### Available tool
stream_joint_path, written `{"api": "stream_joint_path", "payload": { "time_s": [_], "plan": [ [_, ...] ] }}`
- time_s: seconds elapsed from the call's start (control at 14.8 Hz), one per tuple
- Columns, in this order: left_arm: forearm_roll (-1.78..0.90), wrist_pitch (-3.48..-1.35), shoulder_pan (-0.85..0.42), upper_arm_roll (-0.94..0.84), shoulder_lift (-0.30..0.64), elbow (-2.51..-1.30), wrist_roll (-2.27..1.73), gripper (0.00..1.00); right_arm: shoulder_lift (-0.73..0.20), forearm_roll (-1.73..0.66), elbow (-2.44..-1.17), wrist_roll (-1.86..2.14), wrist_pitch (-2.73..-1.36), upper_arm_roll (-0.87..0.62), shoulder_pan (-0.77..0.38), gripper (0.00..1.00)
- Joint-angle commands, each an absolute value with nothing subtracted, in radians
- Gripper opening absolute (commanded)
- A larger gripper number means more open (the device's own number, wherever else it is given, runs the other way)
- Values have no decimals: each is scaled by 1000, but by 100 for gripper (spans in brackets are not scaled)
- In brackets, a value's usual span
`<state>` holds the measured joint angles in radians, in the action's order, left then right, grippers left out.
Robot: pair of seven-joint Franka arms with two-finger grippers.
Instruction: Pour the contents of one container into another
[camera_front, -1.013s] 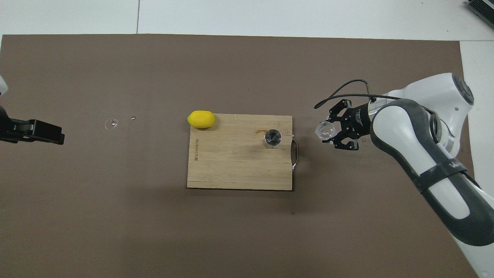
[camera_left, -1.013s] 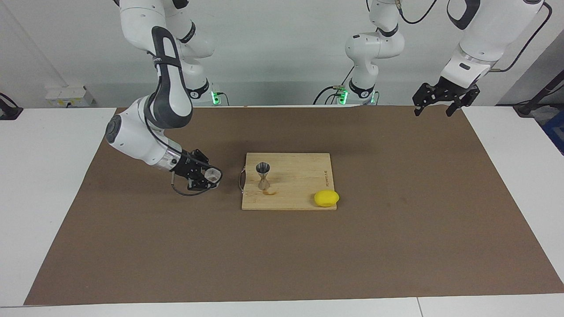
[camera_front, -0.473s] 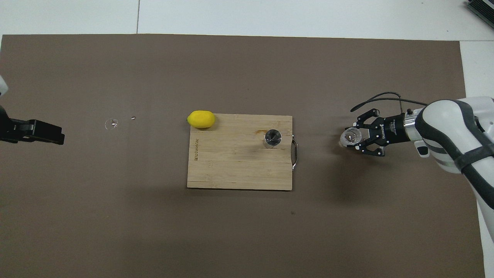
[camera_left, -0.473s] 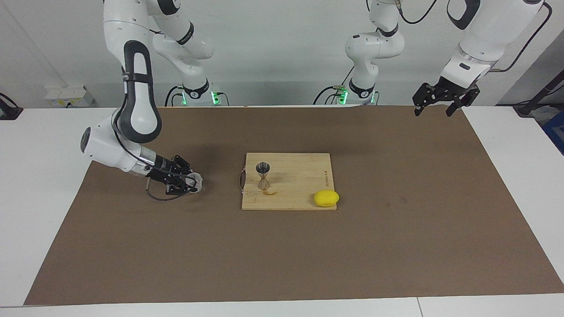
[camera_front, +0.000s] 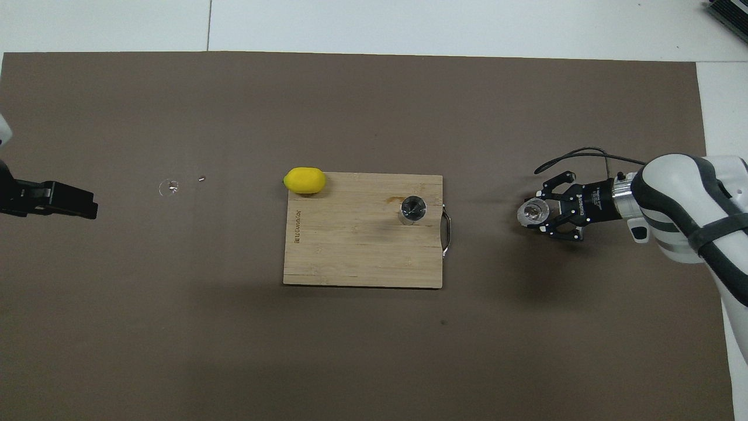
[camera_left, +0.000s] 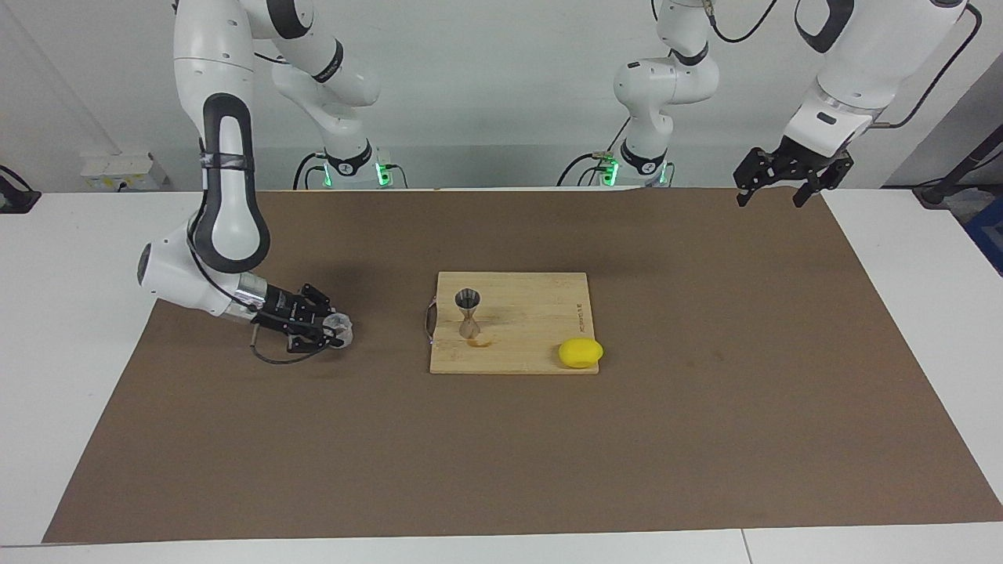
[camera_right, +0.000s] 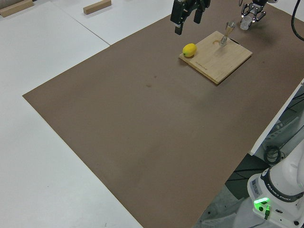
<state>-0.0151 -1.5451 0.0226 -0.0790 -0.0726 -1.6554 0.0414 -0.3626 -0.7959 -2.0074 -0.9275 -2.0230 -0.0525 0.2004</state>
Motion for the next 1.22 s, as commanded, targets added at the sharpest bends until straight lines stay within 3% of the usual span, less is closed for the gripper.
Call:
{"api": "stream_joint_path", "payload": {
  "time_s": [0.0, 0.47, 0.74, 1.15],
  "plan": [
    [-15, -1532, 38, -89, -80, -1657, 57, 100, -334, -822, -2048, -897, -2043, -57, 215, 100],
    [-15, -1532, 38, -89, -80, -1657, 57, 100, -241, -714, -2048, -897, -2048, -57, 287, 100],
    [-15, -1532, 38, -89, -80, -1657, 57, 100, -160, -473, -2037, -891, -2039, -60, 192, 100],
    [-15, -1532, 38, -89, -80, -1657, 57, 100, -129, -217, -2010, -574, -2037, -63, -1, 100]
  ]
}}
